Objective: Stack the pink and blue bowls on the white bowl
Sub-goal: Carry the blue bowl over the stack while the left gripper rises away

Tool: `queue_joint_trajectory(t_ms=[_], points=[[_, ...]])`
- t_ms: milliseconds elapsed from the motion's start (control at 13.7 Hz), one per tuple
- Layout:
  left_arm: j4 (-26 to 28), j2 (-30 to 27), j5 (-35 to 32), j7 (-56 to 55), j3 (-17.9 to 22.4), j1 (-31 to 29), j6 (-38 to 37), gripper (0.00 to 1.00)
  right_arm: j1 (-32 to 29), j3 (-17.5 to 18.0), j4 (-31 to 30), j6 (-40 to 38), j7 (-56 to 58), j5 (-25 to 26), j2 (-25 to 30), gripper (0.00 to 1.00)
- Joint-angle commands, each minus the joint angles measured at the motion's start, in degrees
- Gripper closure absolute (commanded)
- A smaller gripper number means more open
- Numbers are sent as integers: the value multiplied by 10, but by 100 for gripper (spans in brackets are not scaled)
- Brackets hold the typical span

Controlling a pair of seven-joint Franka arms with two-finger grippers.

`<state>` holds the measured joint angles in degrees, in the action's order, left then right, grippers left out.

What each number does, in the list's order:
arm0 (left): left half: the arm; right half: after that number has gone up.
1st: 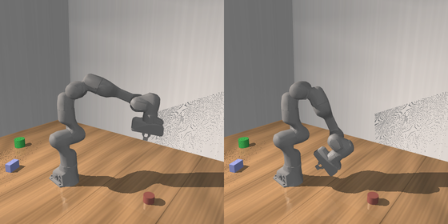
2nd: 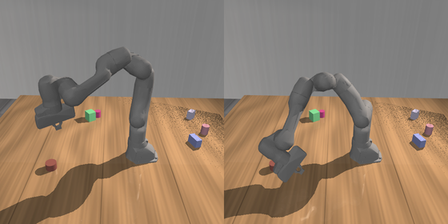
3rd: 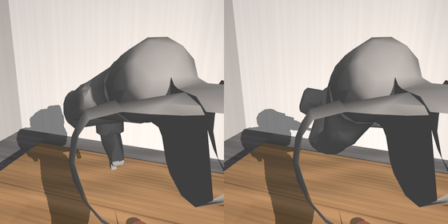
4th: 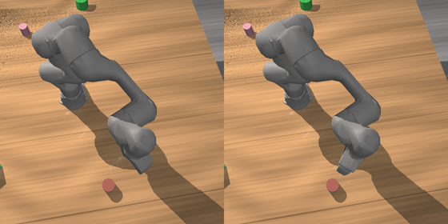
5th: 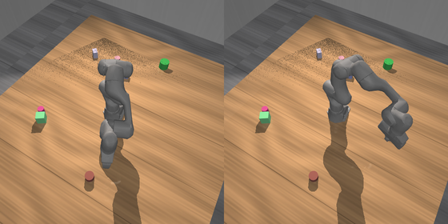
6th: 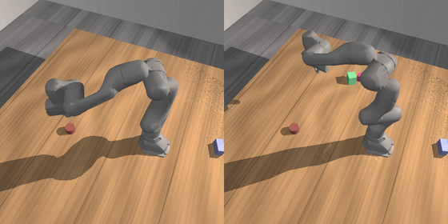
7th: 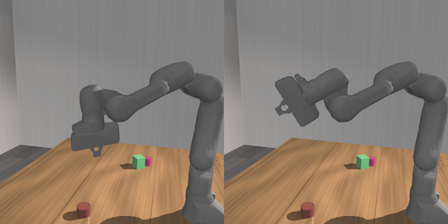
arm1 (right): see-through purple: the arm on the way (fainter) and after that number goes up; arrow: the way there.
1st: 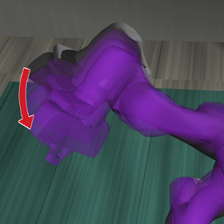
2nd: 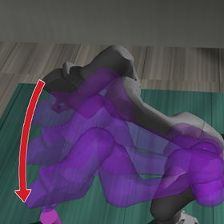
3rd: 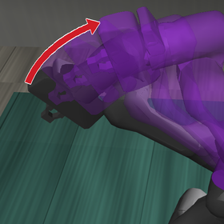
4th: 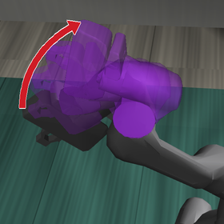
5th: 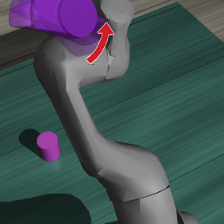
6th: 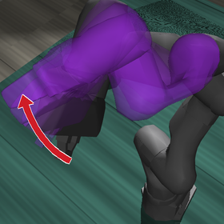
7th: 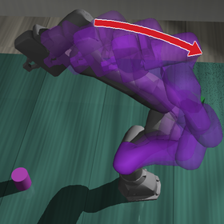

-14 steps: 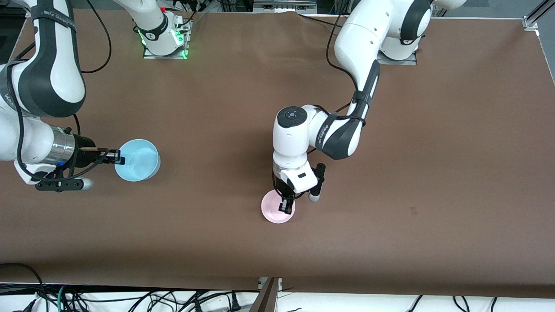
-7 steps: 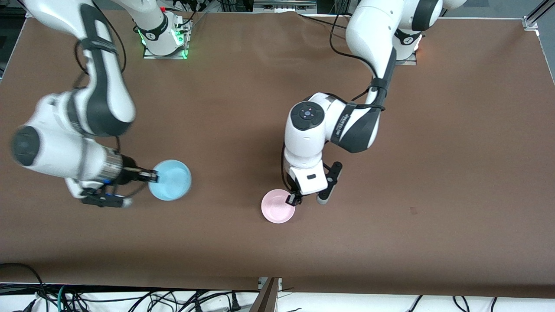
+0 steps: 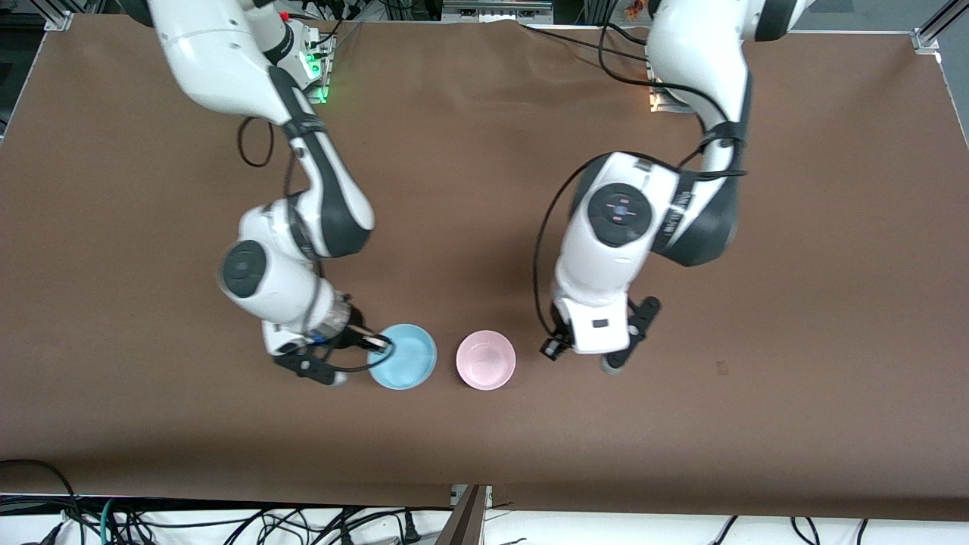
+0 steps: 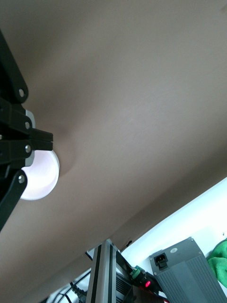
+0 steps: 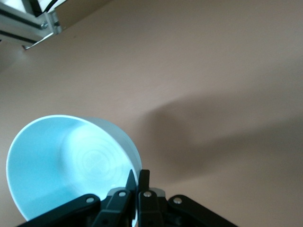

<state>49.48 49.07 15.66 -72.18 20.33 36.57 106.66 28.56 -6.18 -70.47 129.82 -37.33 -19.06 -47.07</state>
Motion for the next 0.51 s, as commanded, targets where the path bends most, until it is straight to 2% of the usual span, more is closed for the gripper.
queue_joint_trajectory(t_ms=[0,292,438], points=[[11,-39,35,116,-4,-40,-59,100,22,0,69,30,-70,-2,-58,100],[13,-66,44,298,-3,-100,-130,100,56,0,72,88,-142,-1,-90,100],[14,-72,43,339,-2,-121,-140,100,63,2,77,108,-180,-2,-96,100]])
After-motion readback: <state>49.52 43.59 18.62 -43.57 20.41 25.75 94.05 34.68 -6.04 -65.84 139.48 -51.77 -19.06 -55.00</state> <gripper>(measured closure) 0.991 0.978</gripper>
